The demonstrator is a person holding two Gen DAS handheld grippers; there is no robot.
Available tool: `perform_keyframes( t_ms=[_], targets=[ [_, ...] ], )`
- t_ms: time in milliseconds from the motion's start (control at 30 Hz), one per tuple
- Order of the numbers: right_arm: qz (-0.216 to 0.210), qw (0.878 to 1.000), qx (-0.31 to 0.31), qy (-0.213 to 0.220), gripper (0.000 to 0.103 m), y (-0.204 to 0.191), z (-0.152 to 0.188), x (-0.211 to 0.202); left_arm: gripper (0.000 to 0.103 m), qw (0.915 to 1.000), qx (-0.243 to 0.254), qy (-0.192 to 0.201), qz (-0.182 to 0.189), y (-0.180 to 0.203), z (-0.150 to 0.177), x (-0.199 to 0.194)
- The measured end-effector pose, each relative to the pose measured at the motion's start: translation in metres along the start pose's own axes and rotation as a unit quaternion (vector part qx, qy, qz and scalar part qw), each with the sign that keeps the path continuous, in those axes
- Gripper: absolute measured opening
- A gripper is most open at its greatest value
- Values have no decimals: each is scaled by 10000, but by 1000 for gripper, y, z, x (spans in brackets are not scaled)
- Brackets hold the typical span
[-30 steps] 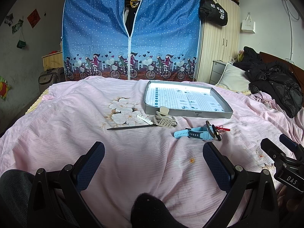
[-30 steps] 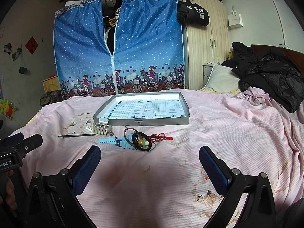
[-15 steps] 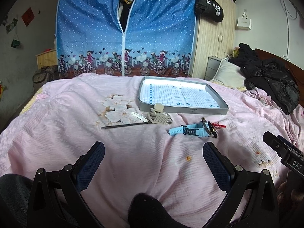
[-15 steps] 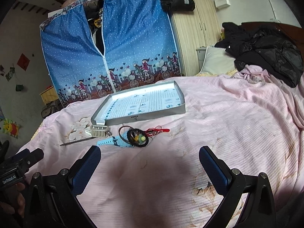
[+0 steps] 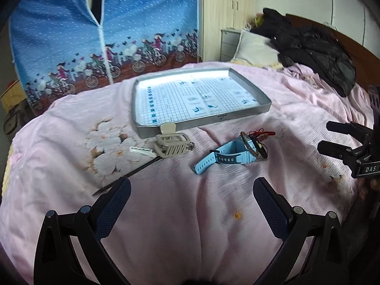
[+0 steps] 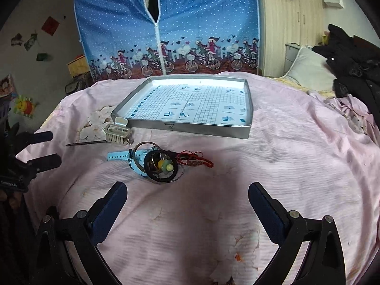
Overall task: Organize jewelry
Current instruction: 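Grasp the blue smartwatch with the left tool while the right tool reaches for the black cord bracelet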
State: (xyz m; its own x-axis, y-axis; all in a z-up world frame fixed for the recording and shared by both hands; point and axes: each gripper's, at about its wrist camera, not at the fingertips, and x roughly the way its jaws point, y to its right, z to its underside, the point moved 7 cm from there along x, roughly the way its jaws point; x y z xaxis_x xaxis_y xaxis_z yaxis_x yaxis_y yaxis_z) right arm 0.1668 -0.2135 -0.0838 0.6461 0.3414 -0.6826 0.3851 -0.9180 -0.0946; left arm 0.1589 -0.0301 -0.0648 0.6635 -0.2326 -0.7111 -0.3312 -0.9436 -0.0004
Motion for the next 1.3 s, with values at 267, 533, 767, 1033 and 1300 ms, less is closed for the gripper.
perform_keyframes(
  t_ms=[267,533,767,1033,1300],
  targets=[
    [-583,9965,-142,-574,59,-10,9,47,79,9975,65,-457,541,-1,-10,63],
    [-869,9938,-306,-617,43,-21,7,70,62,9866,-377,-839,1349,-1,-17,97],
    [-965,9923,-523,-570,35,-33,5,81,55,9761,-854,-1016,1722,-7,-25,108],
    [-981,9914,-624,-604,9,-41,6,87,45,9639,-1234,-1477,1841,-12,-16,124],
    [-1009,9931,-360,-470,6,-38,3,77,21,9609,-1246,-1622,1866,-16,-8,118]
  ],
)
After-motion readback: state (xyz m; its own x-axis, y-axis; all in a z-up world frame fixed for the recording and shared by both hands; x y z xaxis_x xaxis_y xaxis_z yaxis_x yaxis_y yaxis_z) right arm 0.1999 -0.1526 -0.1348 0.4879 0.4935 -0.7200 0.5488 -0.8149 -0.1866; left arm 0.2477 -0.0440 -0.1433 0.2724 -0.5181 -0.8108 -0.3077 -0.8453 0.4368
